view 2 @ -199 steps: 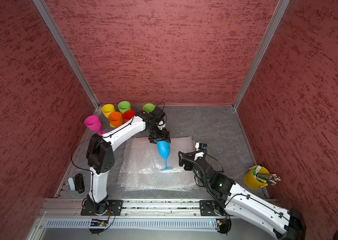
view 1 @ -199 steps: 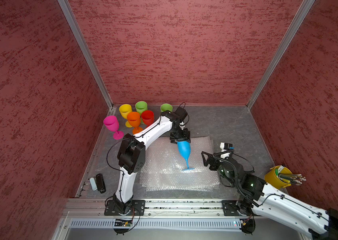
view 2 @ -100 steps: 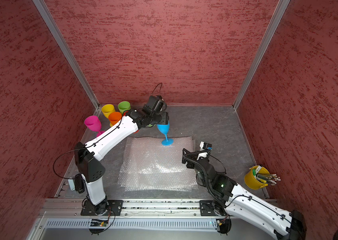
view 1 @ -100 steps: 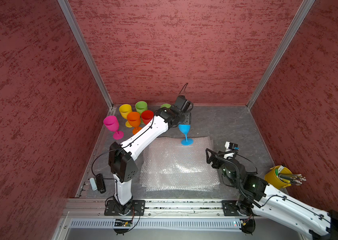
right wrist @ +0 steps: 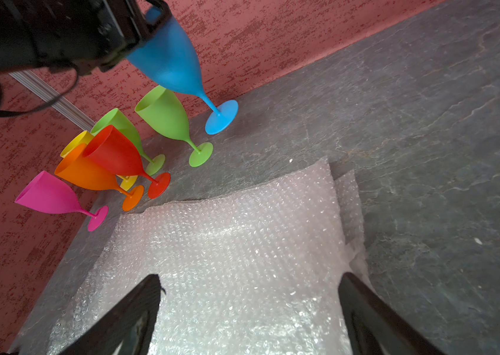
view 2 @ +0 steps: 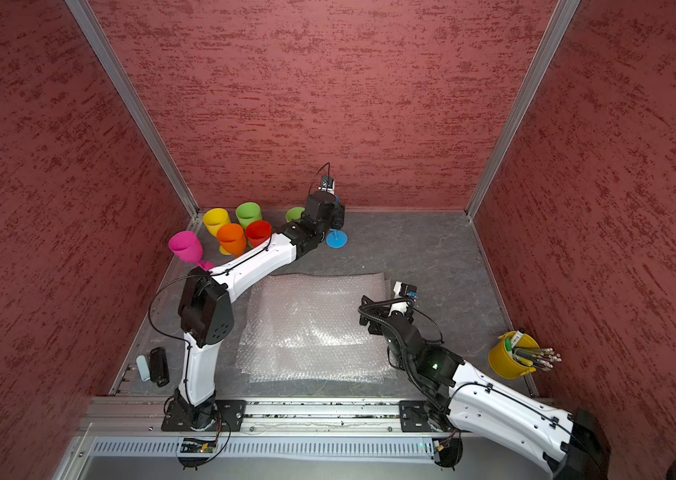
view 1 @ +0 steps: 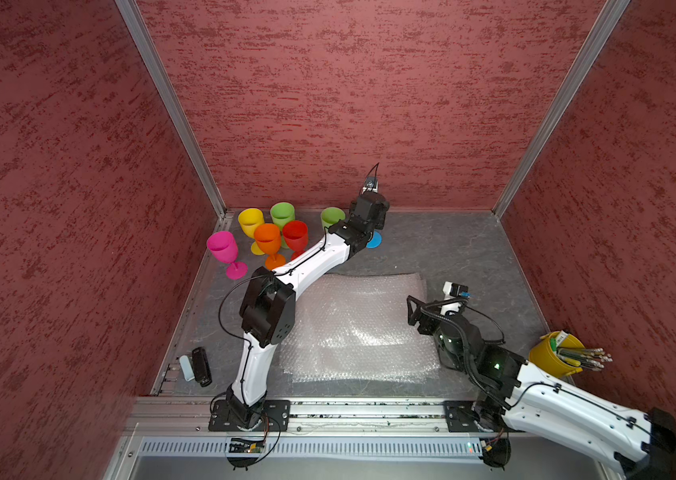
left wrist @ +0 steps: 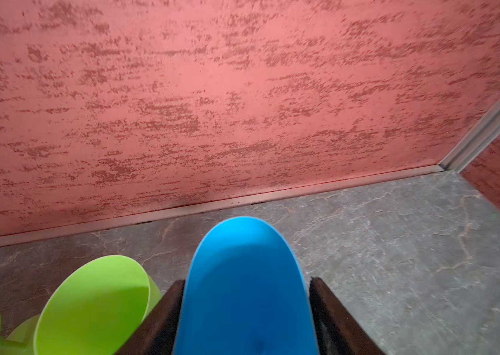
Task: Unpack wine glasses from bubble wrap
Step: Place the wine glass at the center of the board.
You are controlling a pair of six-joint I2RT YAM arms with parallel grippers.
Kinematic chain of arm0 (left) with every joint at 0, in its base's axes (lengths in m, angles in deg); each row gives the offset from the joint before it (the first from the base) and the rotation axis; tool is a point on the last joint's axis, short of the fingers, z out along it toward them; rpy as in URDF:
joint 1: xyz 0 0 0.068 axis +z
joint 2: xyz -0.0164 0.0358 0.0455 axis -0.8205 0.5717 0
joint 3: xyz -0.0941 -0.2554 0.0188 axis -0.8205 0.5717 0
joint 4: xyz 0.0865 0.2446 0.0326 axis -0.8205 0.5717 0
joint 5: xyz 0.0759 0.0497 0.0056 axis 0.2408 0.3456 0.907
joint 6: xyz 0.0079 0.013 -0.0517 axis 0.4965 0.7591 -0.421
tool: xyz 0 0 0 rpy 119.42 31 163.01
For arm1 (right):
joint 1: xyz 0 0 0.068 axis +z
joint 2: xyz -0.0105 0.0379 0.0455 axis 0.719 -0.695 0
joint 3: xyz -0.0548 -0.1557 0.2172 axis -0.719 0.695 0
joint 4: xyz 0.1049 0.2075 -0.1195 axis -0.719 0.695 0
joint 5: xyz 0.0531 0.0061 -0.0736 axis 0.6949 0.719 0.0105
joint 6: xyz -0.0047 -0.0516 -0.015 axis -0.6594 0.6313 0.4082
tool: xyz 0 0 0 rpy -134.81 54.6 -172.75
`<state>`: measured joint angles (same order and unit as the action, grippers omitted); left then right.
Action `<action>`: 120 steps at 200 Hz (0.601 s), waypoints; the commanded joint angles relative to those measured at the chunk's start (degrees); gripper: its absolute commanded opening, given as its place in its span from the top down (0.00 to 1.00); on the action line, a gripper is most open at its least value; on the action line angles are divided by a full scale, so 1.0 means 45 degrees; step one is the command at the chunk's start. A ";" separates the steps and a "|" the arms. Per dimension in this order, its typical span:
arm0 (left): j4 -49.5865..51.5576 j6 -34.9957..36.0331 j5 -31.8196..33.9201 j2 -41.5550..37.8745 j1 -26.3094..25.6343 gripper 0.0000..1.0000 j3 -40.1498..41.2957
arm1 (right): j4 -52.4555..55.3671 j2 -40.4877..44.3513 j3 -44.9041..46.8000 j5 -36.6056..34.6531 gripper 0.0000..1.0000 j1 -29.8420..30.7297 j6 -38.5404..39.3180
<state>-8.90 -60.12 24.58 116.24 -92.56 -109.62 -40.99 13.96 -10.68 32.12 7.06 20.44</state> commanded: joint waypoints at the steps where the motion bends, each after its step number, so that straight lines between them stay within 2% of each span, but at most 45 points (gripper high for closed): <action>1: -0.1005 0.0252 0.0531 0.0717 0.0189 0.38 -0.0607 | -0.0797 -0.0290 -0.0111 -0.0579 0.07 -0.0047 0.0128; 72: -0.0967 -0.0291 0.0160 0.1933 0.0369 0.36 -0.0888 | -0.0917 -0.0825 -0.0111 -0.0716 0.07 -0.0074 0.0084; 120: -0.0771 -0.0756 0.0194 0.2153 0.0423 0.22 -0.0780 | -0.0626 -0.0537 -0.0244 -0.0891 0.06 -0.0074 0.0358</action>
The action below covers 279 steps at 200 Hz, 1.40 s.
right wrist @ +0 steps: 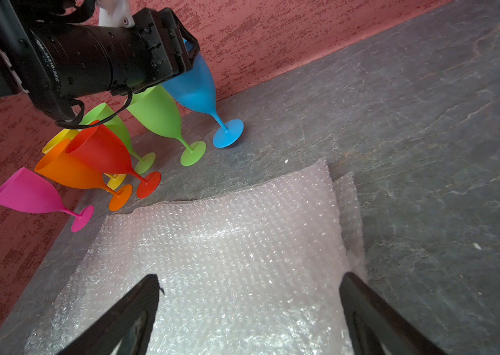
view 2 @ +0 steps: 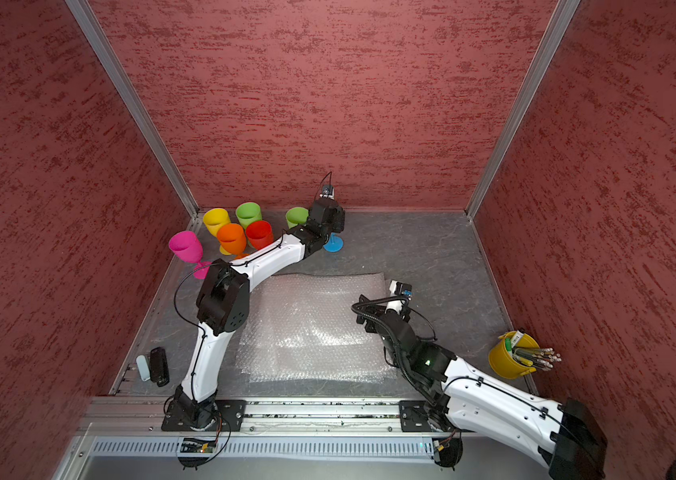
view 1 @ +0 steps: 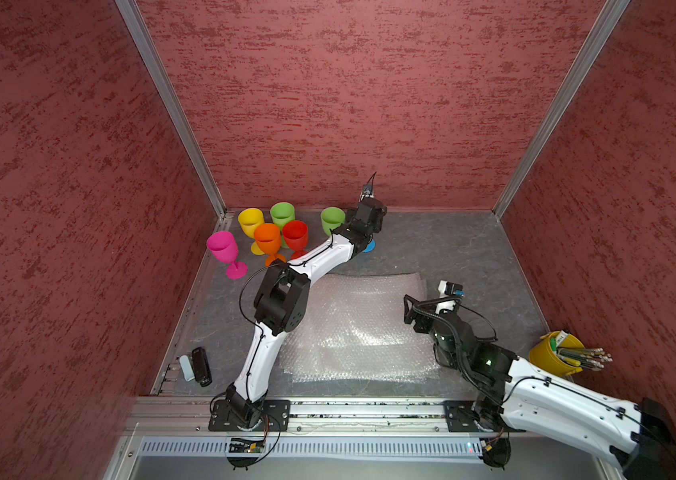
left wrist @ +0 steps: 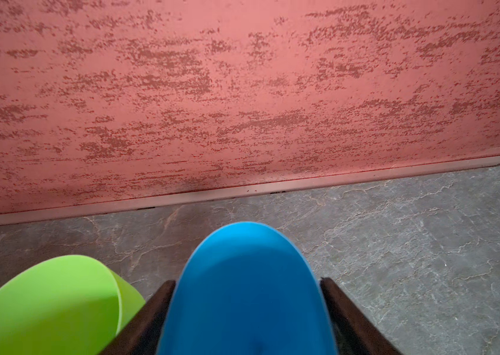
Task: Unpack wine glasses from bubble wrap
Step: Place the wine glass at the center of the board.
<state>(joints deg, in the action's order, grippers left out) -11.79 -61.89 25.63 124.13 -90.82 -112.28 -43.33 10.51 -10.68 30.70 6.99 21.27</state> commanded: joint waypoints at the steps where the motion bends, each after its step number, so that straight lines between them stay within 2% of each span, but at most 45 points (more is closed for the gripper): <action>1: -0.0125 -0.0387 -0.0049 0.0396 0.0036 0.22 -0.0181 | -0.0101 0.0236 -0.0247 -0.0585 0.06 -0.0054 0.0174; 31: -0.0075 -0.0735 -0.0439 0.0440 0.0083 0.22 -0.0040 | 0.0003 0.0379 -0.0287 -0.0730 0.06 -0.0052 0.0288; 99: 0.0659 -0.0424 -0.0683 0.0373 0.0112 0.04 -0.0587 | 0.0361 0.0428 -0.0496 -0.0855 0.05 -0.0065 0.0354; 123: 0.0852 -0.0268 -0.0708 0.0212 0.0085 0.00 -0.0610 | 0.0465 0.0495 -0.0635 -0.0949 0.05 -0.0052 0.0429; 147: 0.0778 -0.0120 -0.0537 -0.0501 0.0039 0.00 -0.0326 | 0.0710 0.0572 -0.0931 -0.1133 0.05 -0.0052 0.0647; 191: 0.0240 0.0102 -0.0986 -0.3488 -0.0218 0.00 0.1206 | 0.0811 0.0921 -0.1864 -0.1063 0.01 -0.0054 0.2274; 220: 0.0841 -0.0405 -0.2564 -0.6197 -0.0356 0.00 0.2623 | -0.0502 0.1385 -0.1979 -0.1067 0.01 -0.0052 0.3801; 235: 0.0447 -0.0698 -0.2545 -0.7883 -0.0383 0.00 0.4127 | -0.0785 0.1707 -0.2292 -0.1200 0.01 -0.0057 0.4872; 251: -0.0207 -0.1013 -0.1603 -0.9747 -0.0363 0.00 0.6038 | -0.0770 0.1916 -0.2878 -0.1873 0.01 -0.0052 0.5325; 279: -0.1096 -0.0333 -0.0762 -1.2988 0.0016 0.00 0.9519 | -0.1402 0.1881 -0.3271 -0.2278 0.01 -0.0052 0.6189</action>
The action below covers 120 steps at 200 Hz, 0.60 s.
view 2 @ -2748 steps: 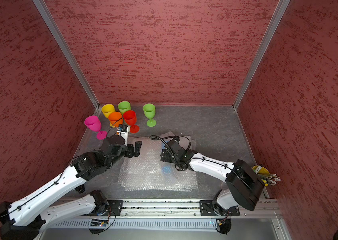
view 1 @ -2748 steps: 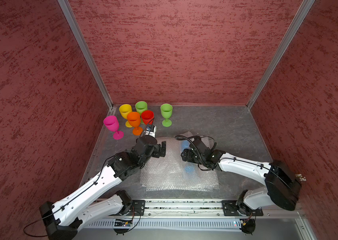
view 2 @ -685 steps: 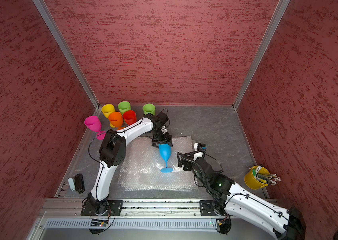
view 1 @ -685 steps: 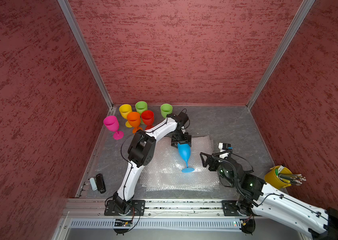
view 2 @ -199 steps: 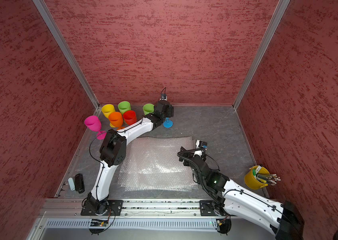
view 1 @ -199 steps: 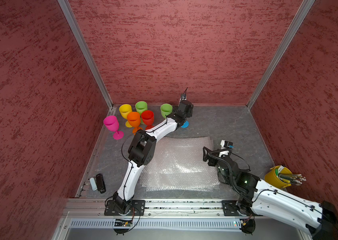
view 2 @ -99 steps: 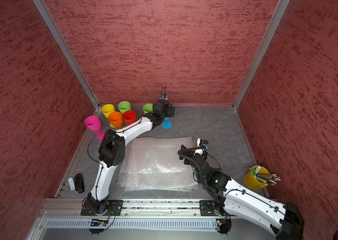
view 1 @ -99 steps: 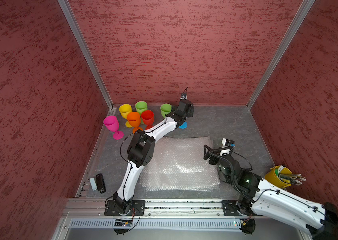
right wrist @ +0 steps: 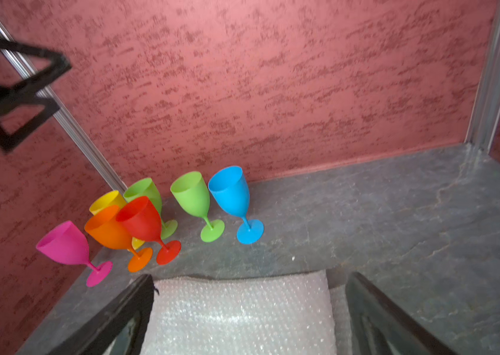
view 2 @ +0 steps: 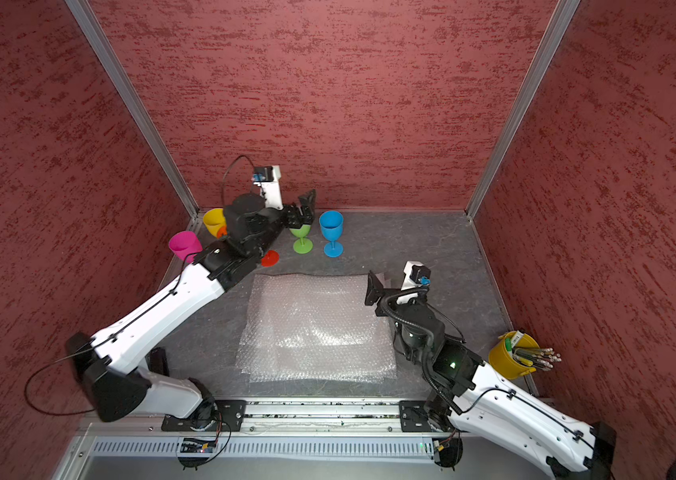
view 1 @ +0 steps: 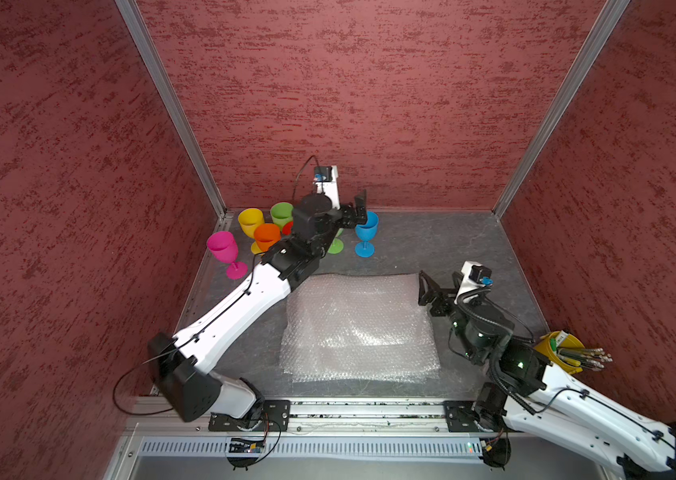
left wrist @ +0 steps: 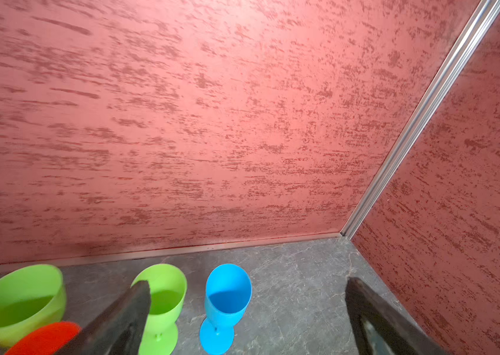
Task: Unpack wine glasses from bubble wrap
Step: Place the wine glass at the center of the board, then reset both arms
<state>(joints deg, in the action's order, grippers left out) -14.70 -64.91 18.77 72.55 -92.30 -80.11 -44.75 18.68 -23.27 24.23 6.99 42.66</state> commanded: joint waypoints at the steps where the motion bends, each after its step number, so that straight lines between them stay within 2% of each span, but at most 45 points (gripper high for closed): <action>1: -0.0461 0.0396 0.0763 -0.1622 0.0377 0.00 0.2503 | -0.1127 0.0036 -0.0477 -0.0849 0.01 -0.0052 0.1534; 32: -0.0440 0.2170 0.0077 -0.4612 0.1697 0.00 0.5858 | -0.1548 -0.0733 -0.0259 -0.1316 0.01 -0.0062 0.2360; 52: -0.1347 0.2634 -0.0014 -0.6300 0.2887 0.00 0.8393 | -0.3171 -0.1095 0.0518 -0.0910 0.01 -0.0101 0.4713; 62: -0.1775 0.2391 -0.0906 -0.7134 0.3754 0.00 0.9613 | -0.4594 -0.1377 0.1158 -0.1337 0.01 -0.0148 0.6027; 73: -0.3241 0.2708 -0.2800 -0.7803 0.4776 0.00 1.1179 | -0.6205 -0.1719 0.1795 -0.1923 0.01 -0.0418 0.6909; 80: -0.4357 0.3140 -0.3772 -0.8127 0.5293 0.00 1.2253 | -0.6816 -0.1953 0.2057 -0.1718 0.01 -0.0924 0.7139; 89: -0.5418 0.3663 -0.3786 -0.8297 0.5574 0.00 1.3269 | -0.7066 -0.2182 0.2285 -0.1260 0.01 -0.1698 0.6851; 113: -0.4696 0.3431 -0.2805 -0.7494 0.6448 0.00 1.3697 | -0.7329 -0.2725 0.2975 0.0281 0.01 -0.4655 0.4216; 120: -0.4871 0.3358 -0.2752 -0.7155 0.6674 0.00 1.3791 | -0.7748 -0.2912 0.3265 0.0858 0.01 -0.5385 0.3906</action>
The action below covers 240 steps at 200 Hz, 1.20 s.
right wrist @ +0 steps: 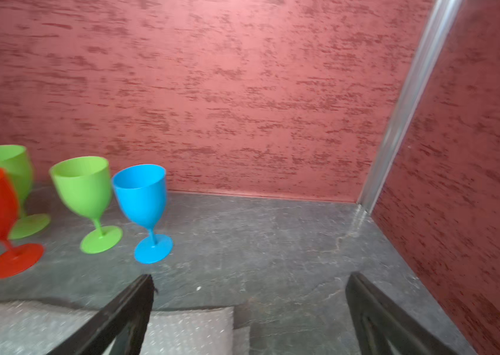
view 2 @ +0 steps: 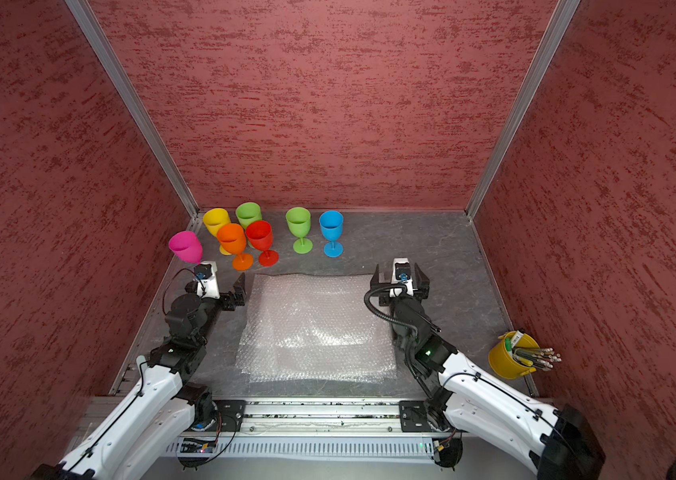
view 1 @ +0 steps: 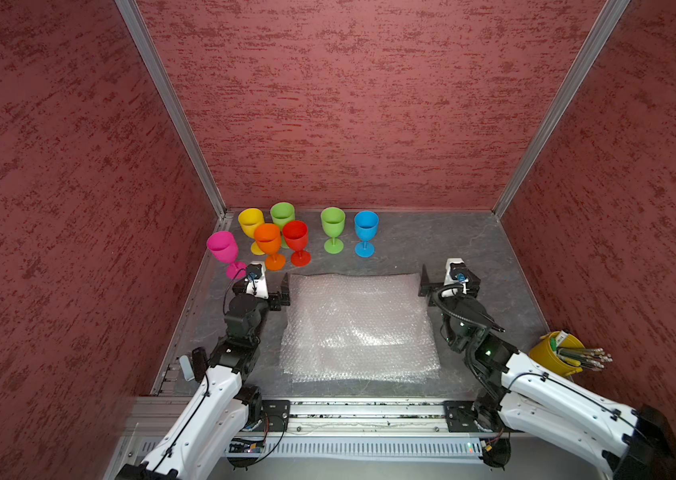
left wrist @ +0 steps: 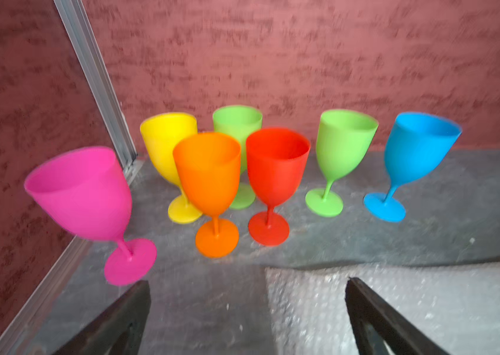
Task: Unpack wine glasses from bubble wrap
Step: Reset both arms
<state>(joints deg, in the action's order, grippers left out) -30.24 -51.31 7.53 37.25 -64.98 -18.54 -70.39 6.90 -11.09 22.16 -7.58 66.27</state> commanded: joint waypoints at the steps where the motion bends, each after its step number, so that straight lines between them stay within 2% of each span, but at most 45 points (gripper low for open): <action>1: -0.1435 0.0350 -0.0256 0.0712 0.0643 0.00 0.0126 | -0.2129 -0.0338 0.0621 0.1429 0.01 -0.2233 -0.1333; 13: -0.1907 0.0289 -0.0350 0.1356 0.1166 0.00 0.0278 | -0.3481 -0.0964 0.1286 0.2054 0.01 -0.2902 -0.0779; 30: -0.2492 -0.1310 0.0859 0.2468 0.1705 0.00 0.0341 | -0.4353 -0.2208 0.1665 0.1535 0.01 -0.3568 -0.1057; 42: -0.3313 -0.1904 0.0477 0.3362 0.2051 0.00 0.0435 | -0.4777 -0.2940 0.1909 0.2119 0.01 -0.4122 -0.0883; 57: -0.5609 -0.1793 -0.0303 0.4859 0.2263 0.00 0.0641 | -0.5887 -0.3945 0.2405 0.1918 0.01 -0.4648 -0.0700; 78: -0.7201 -0.0982 -0.0838 0.6632 0.2422 0.00 0.0102 | -0.7008 -0.4943 0.2859 0.2082 0.01 -0.5638 -0.1389; 85: -0.7717 -0.0775 -0.0926 0.7134 0.2485 0.00 -0.0030 | -0.6645 -0.5053 0.2675 0.2474 0.01 -0.5845 -0.1330; 102: -0.7031 -0.1157 -0.0888 0.7983 0.2615 0.00 -0.0914 | -0.8623 -0.5669 0.2995 0.3012 0.01 -0.6166 -0.0805; 112: -0.8741 -0.1210 -0.1013 0.9130 0.2556 0.00 -0.0697 | -0.9529 -0.6025 0.3040 0.3501 0.01 -0.6365 -0.0519; 124: -1.1333 -0.0865 -0.0711 1.0577 0.2336 0.00 -0.0140 | -0.9510 -0.6499 0.2672 0.4387 0.01 -0.6624 -0.0255; 135: -0.9772 -0.0758 -0.0946 1.0072 0.2135 0.00 -0.0428 | -0.9083 -0.6935 0.2109 0.4596 0.01 -0.6809 -0.0263; 145: -1.0080 -0.0183 -0.1302 1.0567 0.1967 0.00 -0.0726 | -0.8641 -0.7288 0.1625 0.4634 0.01 -0.7010 -0.0399; 152: -0.9178 -0.0505 -0.1428 1.0176 0.2083 0.00 -0.0853 | -0.8201 -0.7471 0.1278 0.4507 0.01 -0.7201 -0.0633; 161: -0.9514 -0.0579 -0.1265 1.0506 0.2198 0.00 -0.1022 | -0.7478 -0.7652 0.0858 0.4127 0.01 -0.7456 -0.1027; 166: -0.8955 -0.0718 -0.1433 1.0312 0.2256 0.00 -0.1123 | -0.6652 -0.7666 0.0477 0.4008 0.01 -0.7628 -0.1332; 180: -0.9058 -0.0761 -0.1731 1.0394 0.2454 0.00 -0.1149 | -0.4894 -0.8135 -0.0331 0.4759 0.01 -0.8217 -0.1998; 197: -0.9016 -0.0761 -0.1744 1.0380 0.2464 0.00 -0.1154 | -0.4979 -0.8121 -0.0287 0.5607 0.01 -0.8522 -0.1991; 240: -0.8738 -0.0808 -0.1828 1.0314 0.2527 0.00 -0.1202 | -0.4397 -0.7415 0.0009 0.5249 0.01 -0.8883 -0.2200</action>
<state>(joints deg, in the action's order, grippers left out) -69.62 -54.87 0.28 83.98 -54.16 -23.48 -92.92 -29.27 -12.10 44.89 -46.80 57.42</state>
